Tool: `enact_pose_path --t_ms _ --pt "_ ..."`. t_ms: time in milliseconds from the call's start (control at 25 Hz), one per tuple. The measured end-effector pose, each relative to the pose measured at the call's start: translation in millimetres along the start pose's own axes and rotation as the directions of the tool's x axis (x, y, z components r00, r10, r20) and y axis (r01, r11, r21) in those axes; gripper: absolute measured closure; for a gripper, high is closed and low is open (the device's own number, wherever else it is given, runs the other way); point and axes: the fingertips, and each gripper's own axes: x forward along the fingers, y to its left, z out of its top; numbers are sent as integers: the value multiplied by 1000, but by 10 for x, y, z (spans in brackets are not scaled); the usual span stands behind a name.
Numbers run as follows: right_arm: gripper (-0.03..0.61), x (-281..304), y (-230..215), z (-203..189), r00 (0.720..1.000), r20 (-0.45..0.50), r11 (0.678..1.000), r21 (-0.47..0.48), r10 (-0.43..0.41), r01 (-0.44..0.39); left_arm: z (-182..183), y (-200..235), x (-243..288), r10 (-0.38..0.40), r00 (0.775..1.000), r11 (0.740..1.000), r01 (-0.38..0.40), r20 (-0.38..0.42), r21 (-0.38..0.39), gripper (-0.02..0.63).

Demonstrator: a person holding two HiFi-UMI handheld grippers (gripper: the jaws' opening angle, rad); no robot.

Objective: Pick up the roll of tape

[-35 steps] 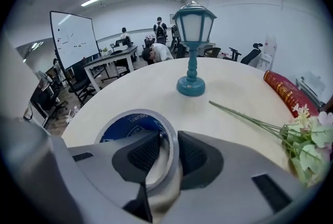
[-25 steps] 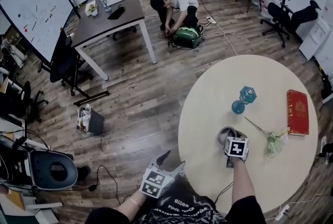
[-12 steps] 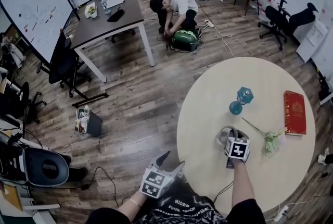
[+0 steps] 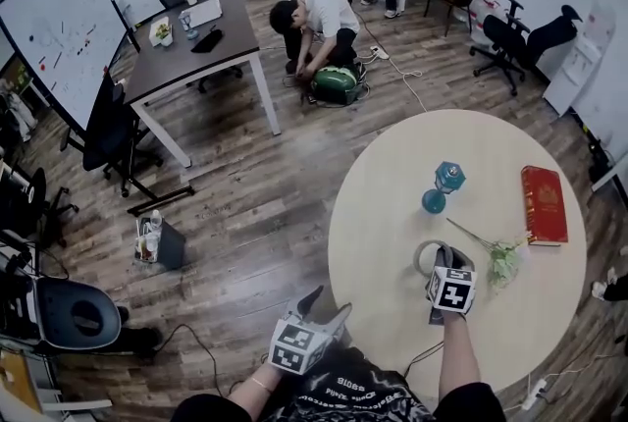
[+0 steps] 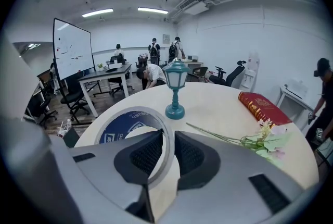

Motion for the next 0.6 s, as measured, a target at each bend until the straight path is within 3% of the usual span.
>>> enact_pose_path --t_ms 600 --pt "499 -878 -21 106 991 133 999 38 -30 25 75 -444 127 -120 992 992 119 49 30 293"
